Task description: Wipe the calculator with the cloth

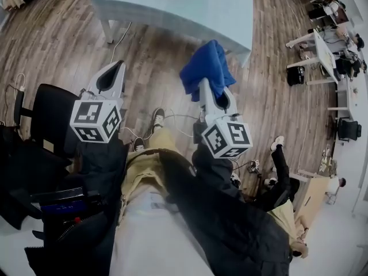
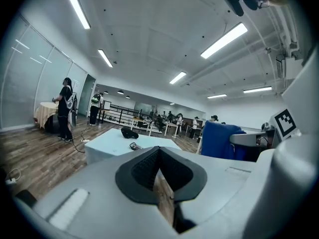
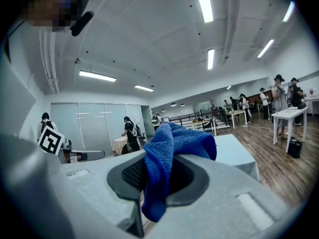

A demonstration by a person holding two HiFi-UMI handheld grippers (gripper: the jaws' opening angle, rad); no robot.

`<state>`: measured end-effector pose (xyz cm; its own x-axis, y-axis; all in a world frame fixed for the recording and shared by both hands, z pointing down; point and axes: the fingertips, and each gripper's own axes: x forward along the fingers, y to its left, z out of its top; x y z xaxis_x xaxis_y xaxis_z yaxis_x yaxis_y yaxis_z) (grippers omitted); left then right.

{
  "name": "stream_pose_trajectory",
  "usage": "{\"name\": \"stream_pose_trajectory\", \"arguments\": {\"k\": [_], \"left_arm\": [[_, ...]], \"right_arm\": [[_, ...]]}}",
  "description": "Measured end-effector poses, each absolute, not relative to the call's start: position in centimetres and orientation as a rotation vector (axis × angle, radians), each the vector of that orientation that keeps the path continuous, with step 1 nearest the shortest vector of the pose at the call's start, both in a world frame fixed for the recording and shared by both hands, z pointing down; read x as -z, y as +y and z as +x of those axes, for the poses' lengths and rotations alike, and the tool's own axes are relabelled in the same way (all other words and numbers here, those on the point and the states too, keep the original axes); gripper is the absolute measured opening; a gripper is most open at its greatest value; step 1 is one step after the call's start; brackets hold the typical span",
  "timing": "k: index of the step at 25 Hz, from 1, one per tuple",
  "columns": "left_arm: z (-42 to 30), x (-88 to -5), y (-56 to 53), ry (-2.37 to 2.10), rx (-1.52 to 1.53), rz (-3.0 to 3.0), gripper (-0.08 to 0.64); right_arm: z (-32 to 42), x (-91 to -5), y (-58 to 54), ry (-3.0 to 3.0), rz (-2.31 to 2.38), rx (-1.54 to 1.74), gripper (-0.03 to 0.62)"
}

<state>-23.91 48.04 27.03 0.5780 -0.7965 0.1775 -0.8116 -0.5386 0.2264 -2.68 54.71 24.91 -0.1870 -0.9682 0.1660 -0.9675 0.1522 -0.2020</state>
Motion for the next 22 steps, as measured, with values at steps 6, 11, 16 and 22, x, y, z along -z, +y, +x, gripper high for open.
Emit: {"name": "stream_pose_trajectory", "arguments": {"k": [6, 11, 16, 22], "left_arm": [[-22.3, -27.0, 41.8, -1.377, -0.109, 2.529, 0.002], [-18.8, -26.1, 36.2, -1.401, -0.118, 2.55, 0.002], [-14.3, -25.6, 31.8, -1.394, -0.15, 2.559, 0.002], [-11.9, -24.5, 29.1, -1.427, -0.176, 2.569, 0.002]], "right_arm": [[-0.7, -25.6, 47.8, 2.394, -1.936, 0.421, 0.072], [2.3, -25.5, 41.7, 2.404, -1.893, 0.415, 0.073], [6.5, -25.0, 37.1, 2.39, -1.869, 0.422, 0.072], [8.8, -25.0, 34.1, 2.399, -1.81, 0.453, 0.072]]}}
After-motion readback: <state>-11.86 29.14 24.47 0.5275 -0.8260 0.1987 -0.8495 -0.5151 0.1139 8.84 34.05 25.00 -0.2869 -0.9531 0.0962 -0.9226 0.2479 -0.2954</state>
